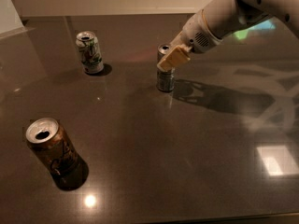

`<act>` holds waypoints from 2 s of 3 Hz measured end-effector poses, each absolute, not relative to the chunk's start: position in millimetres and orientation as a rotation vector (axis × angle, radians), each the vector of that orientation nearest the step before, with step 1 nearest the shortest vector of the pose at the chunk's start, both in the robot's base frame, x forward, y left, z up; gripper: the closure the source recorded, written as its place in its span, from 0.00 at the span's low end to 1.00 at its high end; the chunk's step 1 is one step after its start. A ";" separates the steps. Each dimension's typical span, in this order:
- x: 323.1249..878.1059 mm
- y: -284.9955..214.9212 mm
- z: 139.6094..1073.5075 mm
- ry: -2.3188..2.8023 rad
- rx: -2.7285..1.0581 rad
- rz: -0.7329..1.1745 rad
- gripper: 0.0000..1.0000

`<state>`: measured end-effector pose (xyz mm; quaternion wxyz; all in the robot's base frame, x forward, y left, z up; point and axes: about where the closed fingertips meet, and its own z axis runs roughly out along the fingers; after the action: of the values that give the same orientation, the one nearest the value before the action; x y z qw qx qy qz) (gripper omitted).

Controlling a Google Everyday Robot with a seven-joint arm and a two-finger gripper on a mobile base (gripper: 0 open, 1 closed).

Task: Move redbull can near 7up can

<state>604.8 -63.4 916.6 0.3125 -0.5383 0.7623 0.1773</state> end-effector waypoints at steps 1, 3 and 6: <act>608.6 -52.1 931.0 1.994 -1.443 0.474 0.83; 632.4 3.1 962.2 1.914 -1.520 0.520 1.00; 659.9 87.3 944.3 1.886 -1.585 0.663 1.00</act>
Offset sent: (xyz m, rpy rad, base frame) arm 0.0260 0.0625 0.0608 0.0206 -0.0471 0.1071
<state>659.9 87.3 944.3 0.2910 -0.5944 0.7072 0.2486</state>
